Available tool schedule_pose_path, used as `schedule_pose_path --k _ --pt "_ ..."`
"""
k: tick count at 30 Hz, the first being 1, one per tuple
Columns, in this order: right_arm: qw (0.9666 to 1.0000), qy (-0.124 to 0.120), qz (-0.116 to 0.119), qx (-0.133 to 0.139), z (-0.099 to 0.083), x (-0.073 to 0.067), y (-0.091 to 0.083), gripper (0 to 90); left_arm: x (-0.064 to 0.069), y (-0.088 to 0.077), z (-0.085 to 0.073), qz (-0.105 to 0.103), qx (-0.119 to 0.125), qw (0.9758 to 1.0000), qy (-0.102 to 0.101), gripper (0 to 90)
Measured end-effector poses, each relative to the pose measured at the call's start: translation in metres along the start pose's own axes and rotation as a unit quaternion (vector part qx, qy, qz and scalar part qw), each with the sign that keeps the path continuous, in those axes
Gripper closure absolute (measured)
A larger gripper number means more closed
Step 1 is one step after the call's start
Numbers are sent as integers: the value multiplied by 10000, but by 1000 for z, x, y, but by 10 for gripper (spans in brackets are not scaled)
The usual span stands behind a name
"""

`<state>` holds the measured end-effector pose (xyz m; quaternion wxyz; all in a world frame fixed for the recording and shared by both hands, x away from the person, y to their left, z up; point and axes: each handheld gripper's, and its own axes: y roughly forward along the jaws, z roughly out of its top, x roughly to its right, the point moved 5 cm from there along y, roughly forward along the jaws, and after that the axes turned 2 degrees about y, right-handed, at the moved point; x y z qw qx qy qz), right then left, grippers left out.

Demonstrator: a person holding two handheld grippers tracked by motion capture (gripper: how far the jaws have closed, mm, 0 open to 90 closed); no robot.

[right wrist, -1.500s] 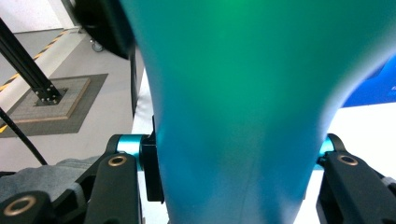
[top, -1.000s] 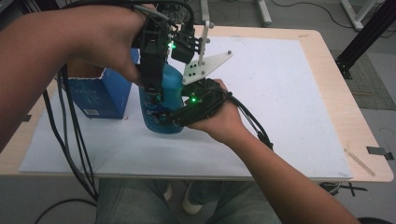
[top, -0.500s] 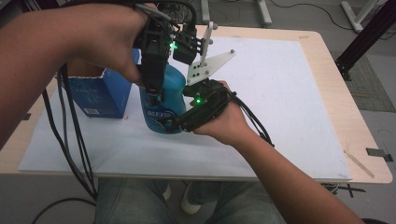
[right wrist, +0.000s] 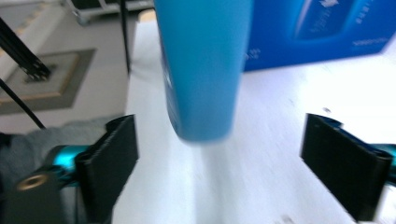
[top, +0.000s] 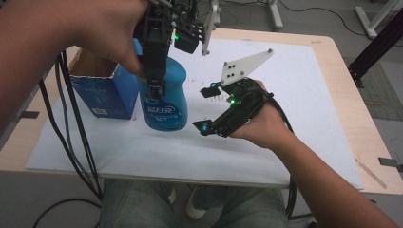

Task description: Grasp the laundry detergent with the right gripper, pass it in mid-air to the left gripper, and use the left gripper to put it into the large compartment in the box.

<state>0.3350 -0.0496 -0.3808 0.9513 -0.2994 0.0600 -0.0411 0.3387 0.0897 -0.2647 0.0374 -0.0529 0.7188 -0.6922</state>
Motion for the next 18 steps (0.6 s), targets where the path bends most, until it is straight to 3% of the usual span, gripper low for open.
schedule_pose_path --k 4,6,8,10,12,16,18 --pt "9995 -32 -120 -305 -2 3 -13 7 -2 -10 -6 -4 -2 9997 -230 381" --pt "9989 -82 -169 -424 -2 4 -20 5 -5 -16 -12 -59 -6 9987 -511 380" --pt "9980 -134 -169 -594 -2 5 -26 4 -8 -24 -18 -102 25 9961 -872 380" --pt "9967 -259 -314 -704 -1 6 -32 4 -11 -33 -24 -143 14 9918 -1266 380" --pt "9955 -369 -409 -773 1 6 -36 4 -13 -42 -29 -153 68 9858 -1670 380" --pt "9936 -489 -512 -880 3 4 -42 5 -19 -61 -39 -146 150 9741 -2251 380" --pt "9928 -536 -523 -938 4 2 -42 5 -21 -71 -45 -154 241 9651 -2602 380"
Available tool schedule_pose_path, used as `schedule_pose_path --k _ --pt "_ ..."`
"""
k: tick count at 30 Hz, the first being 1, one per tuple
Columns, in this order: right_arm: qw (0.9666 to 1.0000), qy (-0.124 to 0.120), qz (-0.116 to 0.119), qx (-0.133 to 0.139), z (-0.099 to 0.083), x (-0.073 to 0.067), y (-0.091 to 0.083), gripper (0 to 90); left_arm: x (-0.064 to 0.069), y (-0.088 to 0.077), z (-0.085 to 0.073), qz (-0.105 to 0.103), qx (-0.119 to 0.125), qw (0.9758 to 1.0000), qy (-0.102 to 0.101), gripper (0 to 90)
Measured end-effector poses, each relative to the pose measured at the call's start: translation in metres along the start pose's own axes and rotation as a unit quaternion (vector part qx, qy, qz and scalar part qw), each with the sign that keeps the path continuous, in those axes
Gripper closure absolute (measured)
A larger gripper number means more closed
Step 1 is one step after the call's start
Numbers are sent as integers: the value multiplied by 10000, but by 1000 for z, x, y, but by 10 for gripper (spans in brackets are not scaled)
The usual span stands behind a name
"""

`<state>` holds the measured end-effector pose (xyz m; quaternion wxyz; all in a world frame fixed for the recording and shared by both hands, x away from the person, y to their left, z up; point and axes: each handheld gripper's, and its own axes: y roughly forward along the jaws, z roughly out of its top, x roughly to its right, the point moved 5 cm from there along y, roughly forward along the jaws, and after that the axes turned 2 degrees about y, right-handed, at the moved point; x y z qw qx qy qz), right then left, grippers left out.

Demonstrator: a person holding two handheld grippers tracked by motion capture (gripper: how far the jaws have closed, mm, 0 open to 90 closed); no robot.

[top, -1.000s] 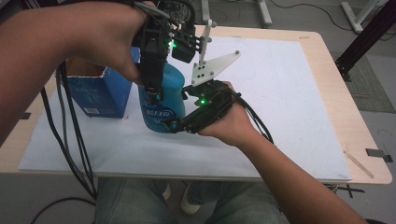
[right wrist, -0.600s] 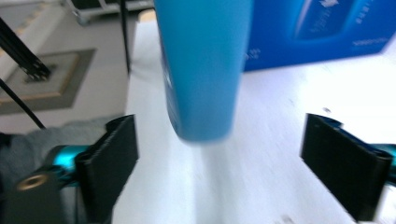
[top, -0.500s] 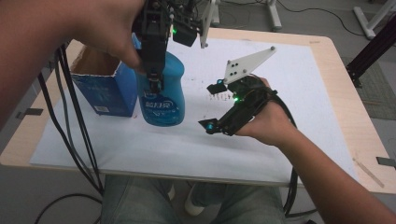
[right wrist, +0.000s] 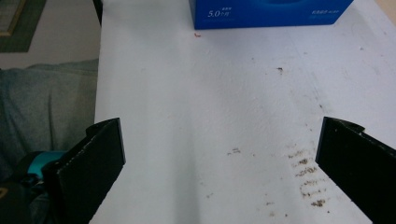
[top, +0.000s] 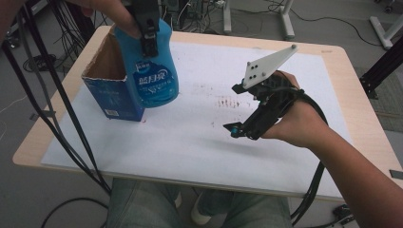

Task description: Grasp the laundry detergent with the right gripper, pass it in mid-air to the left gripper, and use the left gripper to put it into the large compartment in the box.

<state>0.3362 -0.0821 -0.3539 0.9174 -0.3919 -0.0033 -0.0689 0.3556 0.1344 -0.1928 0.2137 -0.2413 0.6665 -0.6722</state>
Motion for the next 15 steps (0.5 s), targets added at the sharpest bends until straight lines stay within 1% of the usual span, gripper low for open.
schedule_pose_path --k 1,2,3,4,6,8,9,11,13,14,15 --pt "10000 -10 3 -24 0 -1 0 5 -2 -5 -1 -21 56 9997 -218 380" --pt "10000 -13 29 -49 0 -1 0 5 -5 -10 -4 -33 68 9992 -380 379" --pt "10000 -15 28 -57 0 -2 0 5 -8 -14 -6 -39 90 9985 -547 380" --pt "10000 -33 26 -73 -1 -2 0 5 -11 -18 -8 -55 115 9971 -745 379" --pt "10000 -30 40 -84 -1 -3 0 5 -18 -24 -13 -59 160 9934 -1136 379" --pt "9999 -43 48 -107 -1 -4 0 5 -28 -28 -19 -79 153 9887 -1489 379" --pt "9999 -45 57 -102 -1 -4 0 5 -33 -30 -21 -53 167 9868 -1609 379" --pt "9999 -51 62 -91 -1 -4 -1 5 -43 -33 -28 0 152 9822 -1870 379" --pt "9999 -40 56 -77 -1 -4 -1 5 -51 -35 -34 61 108 9791 -2030 379" --pt "9999 -51 51 -72 -1 -4 -1 6 -55 -36 -36 79 100 9761 -2171 379" --pt "10000 -47 52 -62 -1 -4 -1 6 -58 -37 -39 92 80 9740 -2261 379"
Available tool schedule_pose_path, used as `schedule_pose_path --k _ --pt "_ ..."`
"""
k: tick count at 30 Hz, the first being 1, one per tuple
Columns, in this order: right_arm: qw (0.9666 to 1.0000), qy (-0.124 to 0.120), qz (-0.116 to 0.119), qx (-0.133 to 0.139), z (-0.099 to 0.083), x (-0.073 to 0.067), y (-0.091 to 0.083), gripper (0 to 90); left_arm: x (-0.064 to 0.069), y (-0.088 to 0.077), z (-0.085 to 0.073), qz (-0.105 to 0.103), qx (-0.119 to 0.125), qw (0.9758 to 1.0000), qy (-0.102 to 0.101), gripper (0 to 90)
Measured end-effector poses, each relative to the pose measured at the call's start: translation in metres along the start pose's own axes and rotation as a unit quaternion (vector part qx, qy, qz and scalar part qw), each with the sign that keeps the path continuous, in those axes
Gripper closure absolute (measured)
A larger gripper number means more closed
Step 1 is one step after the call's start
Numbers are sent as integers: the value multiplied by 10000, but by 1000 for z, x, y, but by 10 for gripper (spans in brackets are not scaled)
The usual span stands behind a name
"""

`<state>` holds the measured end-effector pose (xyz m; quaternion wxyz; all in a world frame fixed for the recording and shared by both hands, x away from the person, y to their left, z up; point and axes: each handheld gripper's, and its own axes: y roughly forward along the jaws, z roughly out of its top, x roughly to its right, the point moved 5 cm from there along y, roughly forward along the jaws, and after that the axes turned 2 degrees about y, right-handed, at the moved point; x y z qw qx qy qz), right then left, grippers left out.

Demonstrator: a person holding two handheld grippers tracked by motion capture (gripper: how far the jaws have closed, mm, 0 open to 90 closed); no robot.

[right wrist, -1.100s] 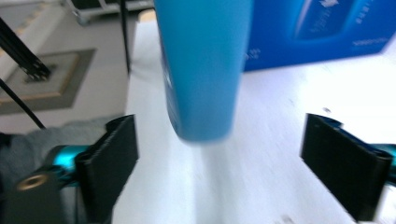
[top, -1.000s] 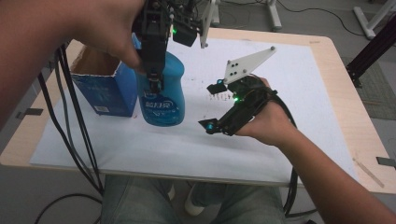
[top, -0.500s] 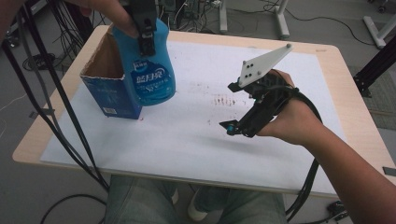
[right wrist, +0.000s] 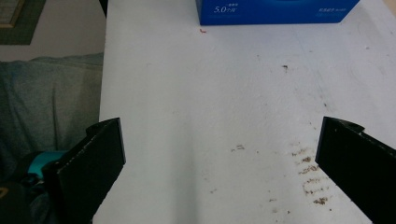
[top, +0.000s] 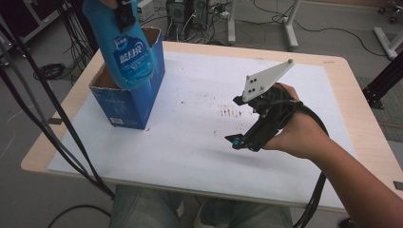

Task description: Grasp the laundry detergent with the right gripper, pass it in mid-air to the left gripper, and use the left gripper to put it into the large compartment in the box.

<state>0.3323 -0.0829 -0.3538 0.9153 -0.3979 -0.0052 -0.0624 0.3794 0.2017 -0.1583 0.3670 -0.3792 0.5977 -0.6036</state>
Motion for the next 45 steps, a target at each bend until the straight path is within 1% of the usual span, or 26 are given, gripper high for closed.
schedule_pose_path --k 3,5,6,9,12,15,16,17,19,20,21,23,25,27,28,29,30,32,33,34,36,38,39,41,43,45 --pt "10000 11 22 6 0 1 1 6 -12 -1 0 38 3 9995 -306 379" --pt "10000 18 39 -15 0 1 3 6 -20 1 1 71 -24 9992 -389 379" --pt "10000 16 55 -25 0 1 4 6 -23 2 1 79 -43 9987 -496 379" --pt "10000 18 76 -48 -1 1 7 6 -34 7 4 178 -85 9979 -620 379" --pt "9999 47 93 -60 -3 2 9 6 -44 14 6 216 -198 9972 -691 379" --pt "9999 82 91 -63 -6 4 10 6 -50 25 9 236 -244 9976 -602 379" --pt "9999 82 91 -63 -6 4 10 6 -50 25 9 236 -244 9976 -602 379" --pt "9999 101 83 -67 -6 4 10 6 -54 32 11 239 -232 9986 -420 379" --pt "9999 130 87 -68 -8 6 11 6 -56 40 12 224 -253 9993 -184 379" --pt "9999 121 72 -58 -9 6 12 6 -57 45 13 238 -216 9994 82 379" --pt "9998 152 80 -68 -9 7 12 6 -56 52 14 280 -174 9988 352 379" --pt "9998 179 80 -86 -10 7 13 6 -57 63 15 292 -284 9974 598 379" --pt "9997 190 73 -94 -11 8 14 6 -57 74 17 307 -313 9955 840 379" --pt "9997 198 76 -106 -11 8 14 6 -57 86 19 306 -324 9928 1113 379" --pt "9997 188 70 -107 -12 8 15 6 -57 92 20 289 -349 9909 1270 379" --pt "9997 188 70 -107 -12 8 15 6 -57 92 20 289 -349 9909 1270 379" --pt "9997 199 66 -118 -12 8 15 6 -56 103 22 276 -375 9849 1669 379" --pt "9996 233 73 -148 -13 9 17 6 -56 115 23 261 -376 9782 2027 379" --pt "9995 257 76 -165 -14 9 17 6 -56 121 24 276 -396 9753 2155 379" --pt "9995 266 73 -181 -14 9 18 6 -56 127 24 282 -427 9732 2242 379" --pt "9994 268 75 -196 -15 10 19 6 -57 139 25 280 -439 9671 2489 379" --pt "9993 298 78 -220 -16 10 20 6 -58 151 27 265 -405 9630 2652 379" --pt "9992 305 82 -233 -17 10 21 6 -58 156 28 269 -398 9601 2755 379" --pt "9990 339 85 -267 -18 10 21 6 -59 166 29 276 -372 9584 2815 379" --pt "9990 349 88 -282 -19 11 22 7 -60 174 31 312 -358 9552 2921 379" --pt "9989 364 82 -297 -20 11 23 6 -60 180 31 339 -360 9529 2994 379"
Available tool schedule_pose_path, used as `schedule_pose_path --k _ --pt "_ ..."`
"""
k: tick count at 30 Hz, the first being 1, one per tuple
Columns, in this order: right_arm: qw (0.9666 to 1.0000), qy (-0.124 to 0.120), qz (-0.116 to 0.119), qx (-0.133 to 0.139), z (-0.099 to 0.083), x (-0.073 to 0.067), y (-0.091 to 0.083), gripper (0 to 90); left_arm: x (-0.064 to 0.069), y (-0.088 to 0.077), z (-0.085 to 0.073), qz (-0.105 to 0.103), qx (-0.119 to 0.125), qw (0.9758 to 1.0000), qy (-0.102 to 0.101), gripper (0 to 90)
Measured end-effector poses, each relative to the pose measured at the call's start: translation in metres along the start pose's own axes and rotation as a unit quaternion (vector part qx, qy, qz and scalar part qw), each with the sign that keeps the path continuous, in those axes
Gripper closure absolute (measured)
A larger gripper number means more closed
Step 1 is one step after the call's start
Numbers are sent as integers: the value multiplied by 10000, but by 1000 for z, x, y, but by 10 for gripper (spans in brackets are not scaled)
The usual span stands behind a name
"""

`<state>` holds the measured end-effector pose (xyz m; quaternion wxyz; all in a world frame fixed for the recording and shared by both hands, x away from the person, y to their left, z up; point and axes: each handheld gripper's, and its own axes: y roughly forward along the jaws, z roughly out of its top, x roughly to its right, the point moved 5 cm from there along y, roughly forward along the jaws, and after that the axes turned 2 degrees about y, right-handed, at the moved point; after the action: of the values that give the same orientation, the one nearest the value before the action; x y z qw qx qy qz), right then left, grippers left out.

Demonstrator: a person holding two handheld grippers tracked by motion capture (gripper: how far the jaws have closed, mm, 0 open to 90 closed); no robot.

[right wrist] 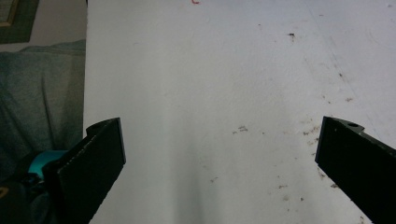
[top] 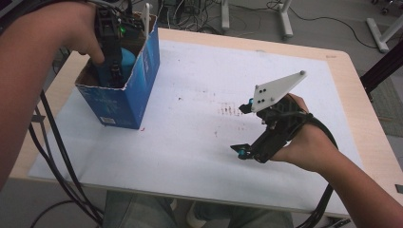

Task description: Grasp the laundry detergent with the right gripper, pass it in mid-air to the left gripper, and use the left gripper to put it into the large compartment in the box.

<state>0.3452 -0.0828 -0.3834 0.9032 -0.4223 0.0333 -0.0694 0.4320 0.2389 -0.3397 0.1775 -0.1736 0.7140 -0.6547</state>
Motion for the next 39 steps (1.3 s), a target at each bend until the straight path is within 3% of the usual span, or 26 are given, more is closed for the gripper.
schedule_pose_path --k 4,13,21,28,35,39 --pt "10000 17 7 -10 0 0 2 7 -1 5 1 21 153 9999 72 379" --pt "10000 8 44 -42 1 -2 8 6 0 5 -1 -30 79 10000 15 372" --pt "10000 7 29 -11 0 -2 5 6 1 -8 -3 -50 138 9996 -231 265" --pt "10000 25 39 11 0 -2 3 7 2 -18 -4 31 168 9996 -211 245" --pt "10000 40 26 32 -1 1 -3 7 2 -41 -10 270 223 9991 -231 196" --pt "10000 27 -18 -22 -1 7 -15 7 7 -63 -11 388 286 9987 -188 165"
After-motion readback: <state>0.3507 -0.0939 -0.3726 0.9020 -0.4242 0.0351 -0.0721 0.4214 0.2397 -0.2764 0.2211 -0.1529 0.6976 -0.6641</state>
